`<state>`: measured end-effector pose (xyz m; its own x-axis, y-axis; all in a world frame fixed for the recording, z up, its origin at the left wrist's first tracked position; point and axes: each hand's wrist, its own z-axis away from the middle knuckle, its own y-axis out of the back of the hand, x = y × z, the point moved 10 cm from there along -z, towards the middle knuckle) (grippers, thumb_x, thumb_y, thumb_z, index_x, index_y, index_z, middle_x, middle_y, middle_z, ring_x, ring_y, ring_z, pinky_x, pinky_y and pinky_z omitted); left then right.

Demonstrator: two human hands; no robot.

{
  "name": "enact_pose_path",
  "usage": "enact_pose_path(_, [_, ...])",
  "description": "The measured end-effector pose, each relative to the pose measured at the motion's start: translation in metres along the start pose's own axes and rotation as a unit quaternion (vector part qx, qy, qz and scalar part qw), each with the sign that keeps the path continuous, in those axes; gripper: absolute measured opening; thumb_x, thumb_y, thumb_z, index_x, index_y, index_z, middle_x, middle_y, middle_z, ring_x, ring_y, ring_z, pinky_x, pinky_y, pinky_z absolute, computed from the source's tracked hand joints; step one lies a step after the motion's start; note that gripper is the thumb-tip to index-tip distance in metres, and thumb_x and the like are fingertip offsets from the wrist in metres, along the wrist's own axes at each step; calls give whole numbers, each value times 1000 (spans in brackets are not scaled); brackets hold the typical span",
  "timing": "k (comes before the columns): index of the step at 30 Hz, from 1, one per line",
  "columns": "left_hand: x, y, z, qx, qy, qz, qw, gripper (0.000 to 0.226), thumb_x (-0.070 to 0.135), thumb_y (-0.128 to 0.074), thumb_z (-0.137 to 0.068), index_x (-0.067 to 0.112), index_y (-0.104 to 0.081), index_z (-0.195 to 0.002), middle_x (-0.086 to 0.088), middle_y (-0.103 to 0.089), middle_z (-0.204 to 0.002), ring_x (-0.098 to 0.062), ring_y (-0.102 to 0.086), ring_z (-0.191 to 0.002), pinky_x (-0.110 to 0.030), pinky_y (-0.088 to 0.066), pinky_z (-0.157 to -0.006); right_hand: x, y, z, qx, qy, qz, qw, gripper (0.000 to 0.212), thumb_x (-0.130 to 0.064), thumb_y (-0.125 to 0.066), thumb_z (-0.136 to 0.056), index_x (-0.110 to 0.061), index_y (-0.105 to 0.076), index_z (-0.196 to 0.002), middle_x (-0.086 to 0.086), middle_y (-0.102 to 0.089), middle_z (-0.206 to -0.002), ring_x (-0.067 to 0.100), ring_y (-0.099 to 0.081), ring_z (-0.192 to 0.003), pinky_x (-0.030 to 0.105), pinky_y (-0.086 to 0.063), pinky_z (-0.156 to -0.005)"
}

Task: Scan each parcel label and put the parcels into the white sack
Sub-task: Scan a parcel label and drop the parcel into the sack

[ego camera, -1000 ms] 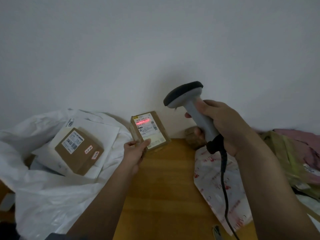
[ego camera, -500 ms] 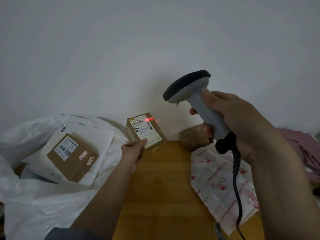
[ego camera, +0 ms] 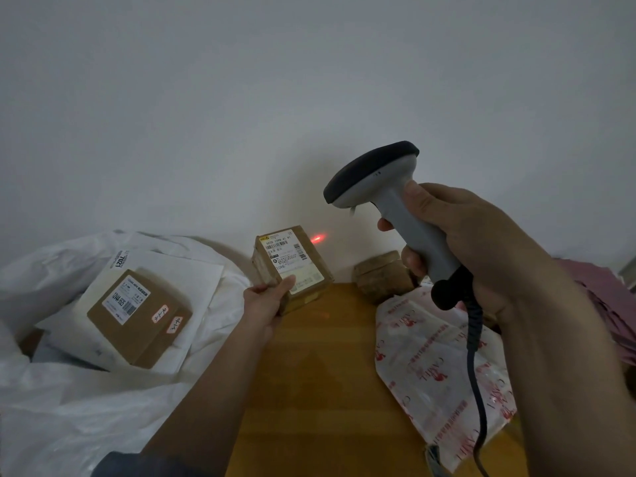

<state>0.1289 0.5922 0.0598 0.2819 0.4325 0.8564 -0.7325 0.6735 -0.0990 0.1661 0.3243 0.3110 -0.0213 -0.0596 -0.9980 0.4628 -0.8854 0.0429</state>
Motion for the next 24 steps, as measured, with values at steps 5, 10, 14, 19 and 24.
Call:
enact_pose_path(5, [4, 6, 5, -1, -12, 2, 1000, 66, 17, -79, -80, 10, -37, -130, -13, -61, -121, -25, -64, -100, -39, -57, -80, 3, -11, -6, -10, -6, 9, 1000, 32, -41, -45, -97, -16, -60, -109, 9, -67, -101, 14, -53, -47, 23, -46, -43])
enact_pose_path(10, [15, 26, 14, 10, -38, 1, 999, 66, 22, -80, -79, 13, -37, -129, -11, -63, -118, -19, -67, -91, -27, -55, -63, 8, -38, -18, -31, -10, -59, 998, 34, -38, -47, -98, -12, -60, -115, 11, -70, -102, 16, -53, -49, 23, -46, -42])
enact_pose_path(14, [40, 59, 25, 45, -89, 7, 995, 55, 26, -78, -82, 15, -42, -122, -9, -65, -114, -15, -68, -91, -20, -57, -62, 24, -72, -33, -53, -36, -116, 991, 33, -37, -47, -100, -12, -58, -119, 12, -69, -108, 15, -54, -49, 23, -46, -41])
enact_pose_path(19, [66, 133, 33, 156, -151, 57, 975, 60, 49, -76, -79, 19, -46, -121, -5, -65, -117, -20, -65, -105, -42, -52, -98, 48, -109, -46, -63, -79, -159, 982, 35, -36, -49, -100, -8, -58, -120, 14, -66, -107, 16, -51, -47, 23, -45, -40])
enact_pose_path(24, [69, 219, 37, 293, -134, 169, 932, 59, 58, -59, -88, 15, -46, -127, -6, -62, -121, -24, -65, -102, -44, -59, -80, 68, -146, -48, -89, -121, -162, 975, 36, -38, -51, -99, -10, -60, -120, 12, -69, -104, 16, -52, -48, 23, -44, -41])
